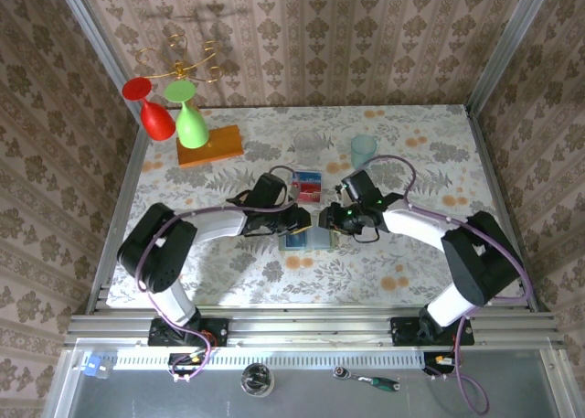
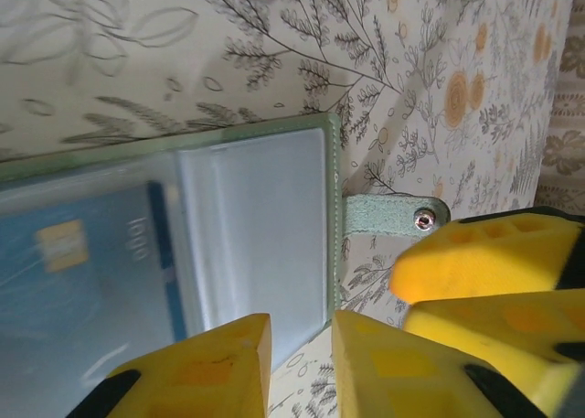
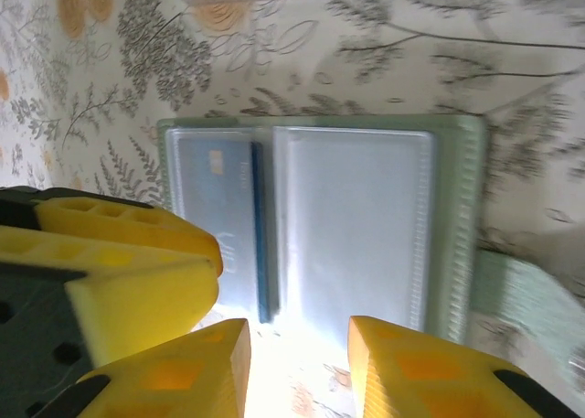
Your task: Take the credit cards out of the card holder
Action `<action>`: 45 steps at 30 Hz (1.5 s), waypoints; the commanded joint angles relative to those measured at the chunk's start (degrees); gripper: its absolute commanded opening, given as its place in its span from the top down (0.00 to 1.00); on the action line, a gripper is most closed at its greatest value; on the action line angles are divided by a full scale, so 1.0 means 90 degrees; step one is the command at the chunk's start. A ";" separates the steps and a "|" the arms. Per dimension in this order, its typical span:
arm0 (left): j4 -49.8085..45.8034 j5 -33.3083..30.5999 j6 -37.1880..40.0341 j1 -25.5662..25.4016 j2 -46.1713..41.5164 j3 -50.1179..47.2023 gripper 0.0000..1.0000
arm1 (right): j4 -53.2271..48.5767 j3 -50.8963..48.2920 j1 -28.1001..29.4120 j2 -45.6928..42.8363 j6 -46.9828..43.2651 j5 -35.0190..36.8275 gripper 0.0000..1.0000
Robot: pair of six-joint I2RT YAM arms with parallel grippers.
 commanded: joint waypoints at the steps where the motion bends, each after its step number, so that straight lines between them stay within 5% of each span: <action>1: 0.0164 -0.0227 -0.0078 0.0153 -0.0439 -0.0313 0.75 | 0.0102 0.0406 0.0264 0.0357 0.0035 -0.0202 0.65; 26: -0.0037 -0.0313 0.0027 0.0627 -0.0594 -0.1052 0.76 | -0.0180 0.0633 0.0654 0.1375 -0.0011 0.0220 0.66; 45: -0.0214 -0.0144 0.0311 0.0881 -0.0308 -0.0838 0.94 | -0.0248 0.1048 0.0632 0.1108 0.0006 0.0048 0.66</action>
